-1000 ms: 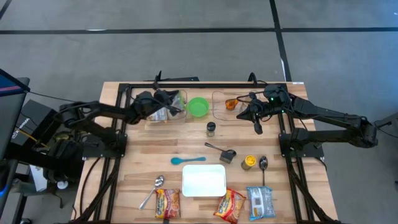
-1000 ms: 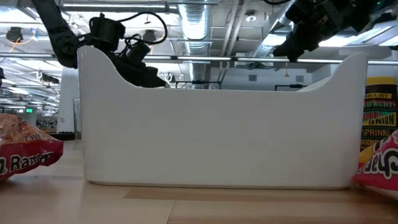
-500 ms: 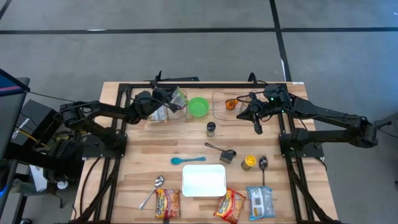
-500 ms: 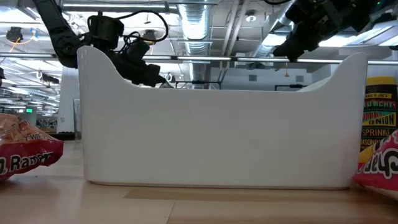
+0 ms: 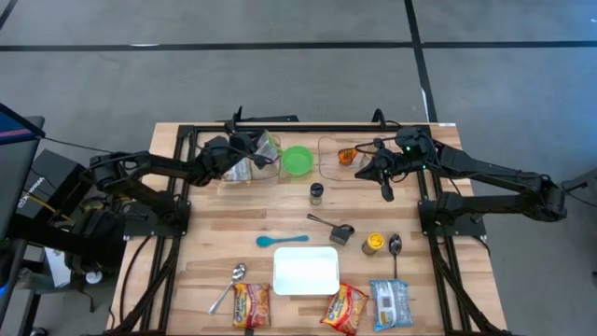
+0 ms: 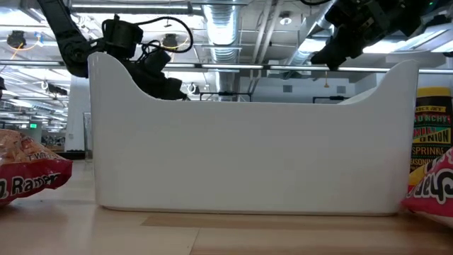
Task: Pick & Place Food Item
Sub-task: Put the green noodle pack into the left transparent bin
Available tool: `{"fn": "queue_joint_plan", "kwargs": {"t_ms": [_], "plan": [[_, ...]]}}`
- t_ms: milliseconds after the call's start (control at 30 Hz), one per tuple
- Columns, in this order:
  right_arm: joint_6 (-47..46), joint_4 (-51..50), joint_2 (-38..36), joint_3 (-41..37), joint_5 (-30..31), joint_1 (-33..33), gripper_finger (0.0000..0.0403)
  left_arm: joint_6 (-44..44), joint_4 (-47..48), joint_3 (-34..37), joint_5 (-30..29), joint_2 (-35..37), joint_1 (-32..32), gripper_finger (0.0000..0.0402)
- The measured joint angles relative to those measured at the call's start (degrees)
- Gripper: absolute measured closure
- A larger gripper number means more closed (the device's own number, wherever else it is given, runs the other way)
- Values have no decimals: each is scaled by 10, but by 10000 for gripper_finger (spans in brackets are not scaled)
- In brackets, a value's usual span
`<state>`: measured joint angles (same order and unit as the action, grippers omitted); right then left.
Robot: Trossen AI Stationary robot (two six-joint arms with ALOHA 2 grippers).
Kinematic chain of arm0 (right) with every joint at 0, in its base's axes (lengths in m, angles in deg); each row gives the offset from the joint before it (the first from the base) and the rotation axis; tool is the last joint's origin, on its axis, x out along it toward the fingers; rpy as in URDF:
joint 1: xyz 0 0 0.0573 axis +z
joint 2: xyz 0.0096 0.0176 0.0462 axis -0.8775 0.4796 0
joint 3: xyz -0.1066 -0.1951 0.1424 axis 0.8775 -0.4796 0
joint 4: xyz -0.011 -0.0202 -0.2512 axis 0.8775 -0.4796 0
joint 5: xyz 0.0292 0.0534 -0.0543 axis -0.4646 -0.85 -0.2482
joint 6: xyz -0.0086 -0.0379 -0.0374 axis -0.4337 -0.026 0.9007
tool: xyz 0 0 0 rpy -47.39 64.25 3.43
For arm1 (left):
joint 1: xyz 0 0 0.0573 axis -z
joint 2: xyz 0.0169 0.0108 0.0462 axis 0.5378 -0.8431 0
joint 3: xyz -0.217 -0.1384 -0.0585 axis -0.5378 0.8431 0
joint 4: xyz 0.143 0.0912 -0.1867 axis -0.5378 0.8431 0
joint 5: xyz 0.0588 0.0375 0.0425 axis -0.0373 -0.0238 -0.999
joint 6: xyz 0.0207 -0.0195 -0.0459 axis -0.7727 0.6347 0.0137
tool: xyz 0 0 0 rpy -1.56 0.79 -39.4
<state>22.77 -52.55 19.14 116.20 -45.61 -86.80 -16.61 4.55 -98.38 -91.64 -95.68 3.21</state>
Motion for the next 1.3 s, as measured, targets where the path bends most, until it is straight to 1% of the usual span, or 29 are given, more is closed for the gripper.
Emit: {"fn": "queue_joint_plan", "kwargs": {"t_ms": [200, 467, 633, 900, 1033, 1133, 1300], "plan": [[0, 0, 0, 0, 0, 0, 390, 28, 29, 0, 0, 0, 0, 402], [0, 0, 0, 0, 0, 0, 390, 30, 33, 1, 0, 0, 7, 392], [0, 0, 0, 0, 0, 0, 390, 30, 62, 1, 0, 0, 10, 369], [0, 0, 0, 0, 0, 0, 390, 34, 65, 1, 0, 0, 10, 320], [0, 0, 0, 0, 0, 0, 390, 33, 66, 1, 0, 0, 18, 310], [0, 0, 0, 0, 0, 0, 390, 33, 84, 1, 0, 15, 26, 311], [0, 0, 0, 0, 0, 0, 390, 41, 172, 1, 0, 78, 35, 319]]}}
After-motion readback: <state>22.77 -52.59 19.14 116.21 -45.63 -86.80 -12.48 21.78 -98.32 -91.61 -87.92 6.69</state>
